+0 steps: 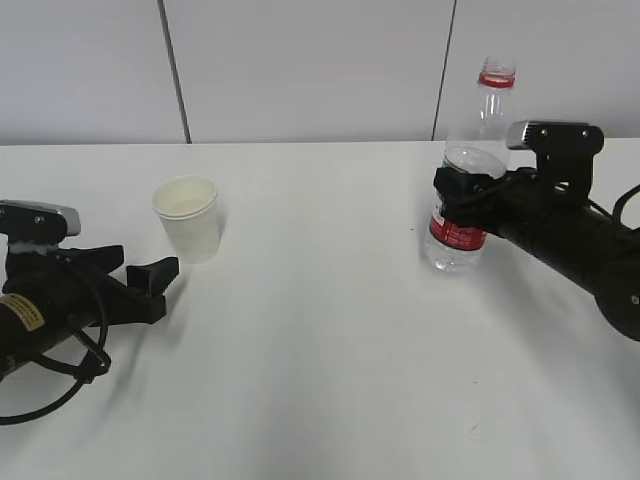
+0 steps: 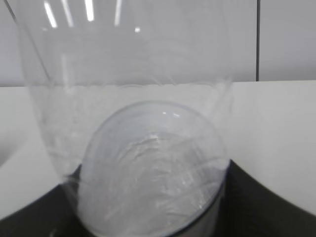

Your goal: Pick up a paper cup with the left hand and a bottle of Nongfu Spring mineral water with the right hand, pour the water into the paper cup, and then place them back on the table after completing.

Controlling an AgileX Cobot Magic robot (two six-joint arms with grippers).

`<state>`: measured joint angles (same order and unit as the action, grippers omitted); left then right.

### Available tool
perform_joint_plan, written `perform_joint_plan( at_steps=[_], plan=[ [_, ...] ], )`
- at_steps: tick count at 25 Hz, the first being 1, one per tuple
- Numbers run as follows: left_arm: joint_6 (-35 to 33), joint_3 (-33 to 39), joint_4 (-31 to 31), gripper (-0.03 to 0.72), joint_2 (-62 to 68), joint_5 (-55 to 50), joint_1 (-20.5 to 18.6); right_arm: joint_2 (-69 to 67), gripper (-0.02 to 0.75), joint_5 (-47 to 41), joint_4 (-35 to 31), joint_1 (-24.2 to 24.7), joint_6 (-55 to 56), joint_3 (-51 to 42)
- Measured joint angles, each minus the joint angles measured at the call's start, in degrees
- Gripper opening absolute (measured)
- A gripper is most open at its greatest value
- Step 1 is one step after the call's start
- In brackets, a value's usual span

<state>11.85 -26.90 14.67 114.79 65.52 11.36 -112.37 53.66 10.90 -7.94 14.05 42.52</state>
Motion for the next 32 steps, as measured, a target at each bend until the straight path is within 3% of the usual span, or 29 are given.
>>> perform_joint_plan(
  at_steps=[22,28,32],
  plan=[
    [0.0,0.52,0.22,0.49,-0.49,-0.01,0.0,-5.99,0.43,8.01,-1.38,0.0,-3.16,0.16],
    [0.0,0.52,0.22,0.49,-0.49,-0.01,0.0,-5.99,0.581,8.03,-1.59,0.0,-3.2,0.13],
    [0.0,0.52,0.22,0.49,-0.49,-0.01,0.0,-5.99,0.612,7.93,-1.59,0.0,-3.2,-0.1]
  ],
)
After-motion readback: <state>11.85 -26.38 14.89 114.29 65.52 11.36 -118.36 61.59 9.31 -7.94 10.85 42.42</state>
